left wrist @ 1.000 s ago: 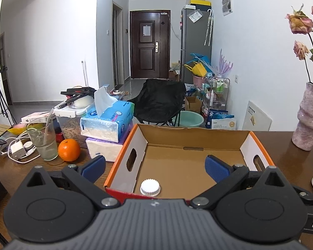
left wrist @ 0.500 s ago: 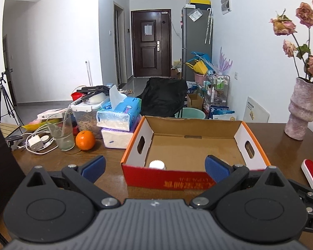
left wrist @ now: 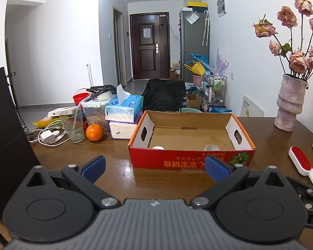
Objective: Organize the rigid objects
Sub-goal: 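Withdraw both tools from the box back toward the remaining items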
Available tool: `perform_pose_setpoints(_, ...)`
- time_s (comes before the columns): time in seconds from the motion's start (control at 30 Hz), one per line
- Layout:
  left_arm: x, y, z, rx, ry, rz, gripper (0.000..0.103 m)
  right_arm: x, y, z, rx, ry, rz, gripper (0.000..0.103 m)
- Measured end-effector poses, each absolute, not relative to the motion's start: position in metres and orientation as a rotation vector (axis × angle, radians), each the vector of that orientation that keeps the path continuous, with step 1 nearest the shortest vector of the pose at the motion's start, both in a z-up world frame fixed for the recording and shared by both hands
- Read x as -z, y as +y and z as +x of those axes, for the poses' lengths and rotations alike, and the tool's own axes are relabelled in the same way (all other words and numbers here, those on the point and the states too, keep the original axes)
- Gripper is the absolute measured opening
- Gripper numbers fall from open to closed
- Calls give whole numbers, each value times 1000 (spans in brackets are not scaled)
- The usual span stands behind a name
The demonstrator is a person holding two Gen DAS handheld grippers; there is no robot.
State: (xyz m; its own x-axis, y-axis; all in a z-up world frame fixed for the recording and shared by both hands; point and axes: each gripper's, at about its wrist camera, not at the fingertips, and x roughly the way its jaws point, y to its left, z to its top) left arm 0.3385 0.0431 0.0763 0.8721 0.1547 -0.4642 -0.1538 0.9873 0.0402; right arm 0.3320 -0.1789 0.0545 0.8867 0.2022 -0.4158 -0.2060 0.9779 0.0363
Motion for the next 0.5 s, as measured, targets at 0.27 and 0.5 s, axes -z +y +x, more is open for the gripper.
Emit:
perform_pose_setpoints(0.27, -68, 44, 299, -165, 502, -12, 103, -47, -179, 296, -218, 438, -22, 103)
perform_pose_setpoints(0.5, -58, 46, 266, -171, 517, -27, 103, -37, -179, 266, -227, 447, -33, 103)
